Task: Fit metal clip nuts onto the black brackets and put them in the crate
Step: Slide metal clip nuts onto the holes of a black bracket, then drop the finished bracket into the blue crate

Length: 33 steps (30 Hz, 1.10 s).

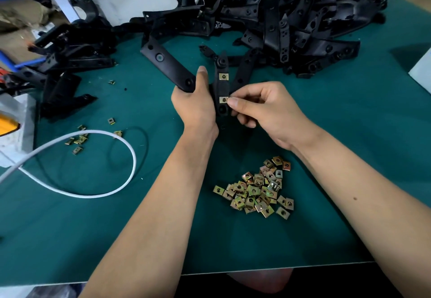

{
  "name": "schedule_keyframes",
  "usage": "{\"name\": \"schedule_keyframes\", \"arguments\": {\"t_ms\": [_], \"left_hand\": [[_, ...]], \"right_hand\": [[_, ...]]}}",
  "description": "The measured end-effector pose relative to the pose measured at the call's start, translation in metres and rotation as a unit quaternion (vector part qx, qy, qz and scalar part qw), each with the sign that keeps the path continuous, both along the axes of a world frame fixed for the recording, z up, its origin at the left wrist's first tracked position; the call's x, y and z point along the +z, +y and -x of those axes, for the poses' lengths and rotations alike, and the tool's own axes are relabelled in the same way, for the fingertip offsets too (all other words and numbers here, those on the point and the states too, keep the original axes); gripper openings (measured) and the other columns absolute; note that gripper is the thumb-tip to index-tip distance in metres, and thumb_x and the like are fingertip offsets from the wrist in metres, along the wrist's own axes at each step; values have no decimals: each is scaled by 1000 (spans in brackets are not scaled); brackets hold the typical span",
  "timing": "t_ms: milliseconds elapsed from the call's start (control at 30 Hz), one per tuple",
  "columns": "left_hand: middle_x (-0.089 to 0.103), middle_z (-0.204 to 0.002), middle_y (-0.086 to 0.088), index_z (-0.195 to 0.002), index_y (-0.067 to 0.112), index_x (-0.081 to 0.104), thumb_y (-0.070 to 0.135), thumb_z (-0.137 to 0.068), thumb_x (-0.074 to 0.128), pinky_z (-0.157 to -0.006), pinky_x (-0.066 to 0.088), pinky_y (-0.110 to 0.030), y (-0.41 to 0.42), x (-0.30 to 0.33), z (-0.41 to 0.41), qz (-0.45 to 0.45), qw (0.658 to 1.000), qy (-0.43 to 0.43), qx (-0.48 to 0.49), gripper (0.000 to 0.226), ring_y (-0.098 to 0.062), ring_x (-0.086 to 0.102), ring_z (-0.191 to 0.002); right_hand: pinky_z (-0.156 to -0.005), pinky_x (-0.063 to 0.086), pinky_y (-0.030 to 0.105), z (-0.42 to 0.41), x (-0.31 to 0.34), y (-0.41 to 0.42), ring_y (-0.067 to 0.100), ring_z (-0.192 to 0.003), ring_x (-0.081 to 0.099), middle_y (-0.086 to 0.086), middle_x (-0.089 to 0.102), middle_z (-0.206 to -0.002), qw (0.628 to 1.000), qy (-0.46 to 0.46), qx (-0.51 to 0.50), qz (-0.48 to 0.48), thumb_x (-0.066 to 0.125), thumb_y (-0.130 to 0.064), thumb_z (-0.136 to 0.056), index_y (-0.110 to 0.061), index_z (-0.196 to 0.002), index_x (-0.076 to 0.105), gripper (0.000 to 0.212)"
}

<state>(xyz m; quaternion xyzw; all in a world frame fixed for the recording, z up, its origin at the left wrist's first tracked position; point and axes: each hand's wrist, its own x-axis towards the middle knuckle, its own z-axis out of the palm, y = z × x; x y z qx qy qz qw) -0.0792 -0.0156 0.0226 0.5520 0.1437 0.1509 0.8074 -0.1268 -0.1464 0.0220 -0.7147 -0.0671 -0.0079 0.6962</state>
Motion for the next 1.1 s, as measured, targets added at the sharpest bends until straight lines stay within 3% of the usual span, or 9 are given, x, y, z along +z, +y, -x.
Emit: {"name": "schedule_keyframes", "arguments": {"t_ms": [300, 600, 733, 933, 1000, 1100], "left_hand": [[51, -61, 5, -70, 18, 47, 22, -93, 72, -60, 45, -38, -2, -4, 3, -1, 1000, 6, 24, 34, -19, 50, -63], [56, -65, 6, -72, 16, 52, 19, -95, 69, -60, 47, -25, -2, -2, 5, -66, 989, -18, 135, 29, -6, 52, -56], [54, -67, 6, -73, 18, 49, 20, -95, 69, -59, 44, -21, -1, -1, 7, -97, 982, -36, 158, 30, -4, 50, -55], [46, -58, 16, -70, 21, 46, 31, -95, 70, -56, 40, -20, -11, 8, 15, -150, 983, -78, 74, 36, -4, 45, -53], [43, -54, 19, -68, 22, 44, 34, -96, 68, -54, 38, -19, -18, 9, 17, -134, 988, -74, 38, 39, -3, 41, -52], [42, -52, 20, -66, 25, 45, 34, -98, 67, -51, 36, -19, -33, 11, 22, -111, 992, -61, 2, 40, -3, 40, -51]], "right_hand": [[-42, 34, 17, 0, -2, 0, 10, -49, 50, 4, 62, -62, 999, 33, 14, -15, 74, -6, -92, -7, -82, 74, 10], [-45, 40, 18, 3, -6, 11, 12, -53, 58, 1, 65, -63, 999, -9, -27, 35, 72, -9, -93, -14, -79, 75, 15], [-46, 41, 20, 3, -5, 12, 13, -54, 59, 4, 65, -65, 997, -23, -31, 63, 69, -16, -97, -8, -82, 75, 18], [-49, 45, 28, 1, 9, 3, 17, -57, 60, 6, 64, -65, 994, -6, -90, 66, 62, -42, -102, -7, -75, 71, 44], [-51, 47, 30, 2, 11, -1, 19, -59, 60, 9, 62, -67, 994, 4, -110, 12, 57, -43, -104, -1, -79, 68, 50], [-51, 49, 28, 14, 17, -19, 20, -61, 63, 11, 68, -74, 985, -3, -139, -100, 53, -32, -107, -7, -86, 73, 39]]}}
